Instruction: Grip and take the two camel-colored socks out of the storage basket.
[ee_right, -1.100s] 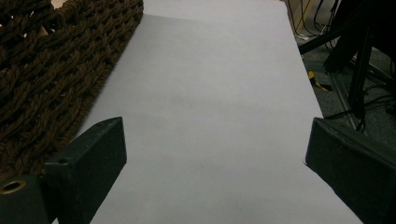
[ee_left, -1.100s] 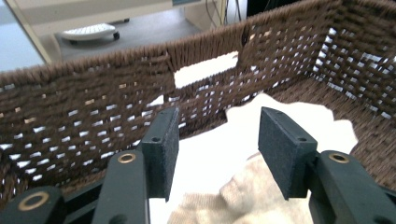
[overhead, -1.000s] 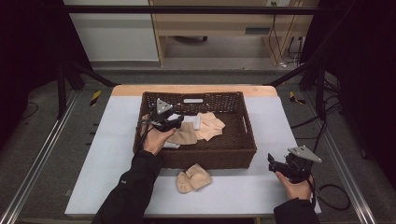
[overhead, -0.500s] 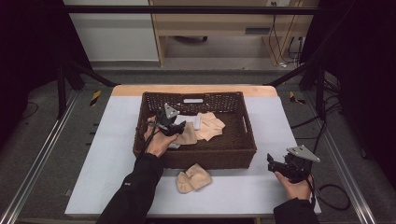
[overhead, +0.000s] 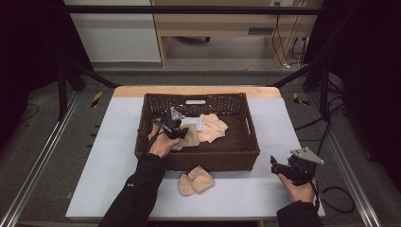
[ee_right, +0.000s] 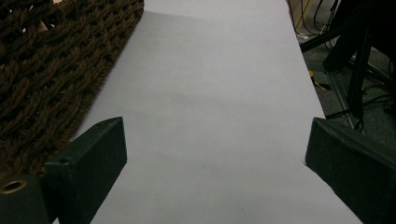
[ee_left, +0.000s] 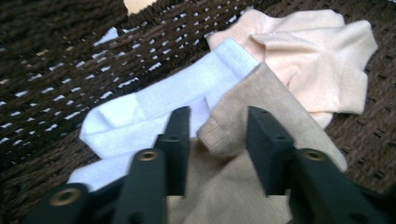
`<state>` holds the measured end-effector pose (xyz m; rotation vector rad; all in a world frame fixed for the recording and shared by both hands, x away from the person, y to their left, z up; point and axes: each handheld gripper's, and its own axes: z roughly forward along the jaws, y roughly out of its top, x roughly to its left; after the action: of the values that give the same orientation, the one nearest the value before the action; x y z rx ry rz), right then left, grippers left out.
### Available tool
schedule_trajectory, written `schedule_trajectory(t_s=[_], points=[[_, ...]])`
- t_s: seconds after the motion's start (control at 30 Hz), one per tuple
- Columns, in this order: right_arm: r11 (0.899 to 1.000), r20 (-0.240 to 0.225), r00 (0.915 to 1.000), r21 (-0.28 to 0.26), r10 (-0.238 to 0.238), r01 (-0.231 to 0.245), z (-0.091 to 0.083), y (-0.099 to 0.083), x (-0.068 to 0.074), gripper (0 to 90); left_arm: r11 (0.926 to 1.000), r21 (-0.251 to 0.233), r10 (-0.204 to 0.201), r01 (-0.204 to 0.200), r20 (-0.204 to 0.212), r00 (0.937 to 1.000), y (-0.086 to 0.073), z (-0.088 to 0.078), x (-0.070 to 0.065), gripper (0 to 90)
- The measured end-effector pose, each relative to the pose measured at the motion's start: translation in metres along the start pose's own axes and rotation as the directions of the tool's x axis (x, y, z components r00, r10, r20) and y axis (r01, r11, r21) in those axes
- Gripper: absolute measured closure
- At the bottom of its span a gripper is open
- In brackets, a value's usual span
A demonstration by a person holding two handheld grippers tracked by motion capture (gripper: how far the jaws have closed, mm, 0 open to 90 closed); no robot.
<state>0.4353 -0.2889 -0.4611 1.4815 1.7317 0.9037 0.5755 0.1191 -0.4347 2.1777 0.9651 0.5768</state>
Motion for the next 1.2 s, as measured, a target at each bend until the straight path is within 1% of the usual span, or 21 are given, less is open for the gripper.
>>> schedule_trajectory(t_s=[0.07, 0.1, 0.2, 0.27, 0.3, 0.37, 0.4, 0.47, 0.57, 0.63, 0.73, 0.8, 0.83, 0.93, 1.0, 1.03, 1.1, 1.13, 1.17, 1.2], points=[[1.000, 0.000, 1.0000, 0.000, -0.001, 0.001, 0.000, 0.000, 0.000, 5.7, 0.9999, 0.002, -0.015, 0.015, 0.014, 0.9998, 0.000, 0.000, 0.000, 66.3], [1.000, 0.001, 1.0000, -0.001, -0.006, 0.006, 0.000, 0.000, 0.000, 5.8, 0.9998, 0.001, -0.020, 0.020, 0.011, 0.9997, 0.000, 0.000, 0.000, 69.5], [1.000, 0.001, 1.0000, 0.000, -0.006, 0.006, 0.000, 0.000, 0.000, 5.8, 0.9996, 0.020, -0.022, 0.022, 0.017, 0.9996, 0.000, -0.002, 0.001, 77.1], [1.000, 0.000, 1.0000, -0.002, 0.000, 0.000, 0.000, 0.000, 0.000, 5.8, 0.9989, 0.020, -0.043, 0.043, 0.022, 0.9988, 0.000, -0.003, 0.001, 81.3], [1.000, 0.000, 1.0000, 0.000, 0.001, -0.001, 0.000, 0.000, 0.000, 5.8, 0.9987, 0.022, -0.047, 0.046, 0.023, 0.9986, 0.000, -0.003, 0.001, 83.0], [1.000, 0.000, 1.0000, 0.001, 0.000, 0.000, 0.000, 0.000, 0.000, 5.8, 0.9987, 0.026, -0.044, 0.044, 0.024, 0.9987, 0.001, -0.004, 0.002, 84.1], [1.000, 0.000, 1.0000, 0.000, 0.000, 0.000, 0.000, 0.000, 0.000, 5.8, 0.9985, 0.021, -0.051, 0.051, 0.026, 0.9983, 0.001, -0.005, 0.002, 84.5], [1.000, -0.001, 1.0000, -0.001, 0.001, -0.001, 0.000, 0.000, 0.000, 5.8, 0.9985, 0.017, -0.053, 0.052, 0.027, 0.9982, 0.001, -0.006, 0.002, 85.0], [1.000, 0.001, 1.0000, -0.003, 0.000, 0.000, -0.001, 0.000, -0.001, 5.8, 0.9983, -0.004, -0.058, 0.058, 0.038, 0.9976, 0.002, -0.008, 0.002, 85.4], [1.000, 0.002, 1.0000, -0.005, -0.001, 0.001, -0.001, 0.000, -0.001, 5.8, 0.9975, -0.025, -0.065, 0.066, 0.049, 0.9967, 0.002, -0.011, 0.002, 85.5], [1.000, 0.001, 1.0000, -0.006, -0.003, 0.003, -0.001, 0.000, -0.001, 5.8, 0.9925, -0.080, -0.087, 0.092, 0.066, 0.9940, 0.002, -0.016, 0.003, 85.5], [1.000, 0.001, 1.0000, -0.005, -0.001, 0.001, -0.001, 0.000, -0.001, 5.8, 0.9902, -0.099, -0.092, 0.098, 0.068, 0.9934, 0.001, -0.018, 0.004, 85.5], [1.000, 0.001, 1.0000, -0.005, -0.001, 0.001, -0.001, 0.000, -0.001, 5.8, 0.9898, -0.099, -0.096, 0.102, 0.071, 0.9929, 0.001, -0.018, 0.005, 85.5], [1.000, -0.001, 1.0000, -0.001, -0.004, 0.004, 0.000, 0.000, 0.000, 5.8, 0.9923, -0.067, -0.099, 0.104, 0.068, 0.9927, 0.000, -0.016, 0.005, 85.3], [1.000, -0.002, 1.0000, 0.000, -0.005, 0.005, -0.001, 0.000, 0.000, 5.8, 0.9943, -0.049, -0.091, 0.094, 0.061, 0.9939, -0.001, -0.014, 0.006, 84.3], [1.000, -0.002, 1.0000, -0.001, -0.005, 0.005, -0.001, 0.000, 0.000, 5.8, 0.9941, -0.056, -0.090, 0.093, 0.056, 0.9944, -0.001, -0.014, 0.006, 82.6], [1.000, -0.003, 1.0000, -0.002, -0.003, 0.003, -0.001, 0.000, 0.000, 5.8, 0.9942, -0.065, -0.083, 0.086, 0.041, 0.9957, -0.001, -0.013, 0.008, 71.6], [1.000, -0.002, 1.0000, -0.002, -0.001, 0.001, -0.001, 0.000, 0.000, 5.8, 0.9923, -0.091, -0.082, 0.085, 0.029, 0.9962, -0.001, -0.012, 0.009, 65.8], [1.000, -0.001, 1.0000, -0.004, -0.001, 0.001, -0.001, 0.000, -0.001, 5.8, 0.9867, -0.124, -0.102, 0.105, 0.030, 0.9943, 0.000, -0.012, 0.010, 55.9], [1.000, -0.002, 1.0000, -0.004, -0.001, 0.001, -0.001, 0.000, -0.001, 5.8, 0.9812, -0.150, -0.118, 0.122, 0.033, 0.9924, 0.001, -0.013, 0.011, 50.0]])
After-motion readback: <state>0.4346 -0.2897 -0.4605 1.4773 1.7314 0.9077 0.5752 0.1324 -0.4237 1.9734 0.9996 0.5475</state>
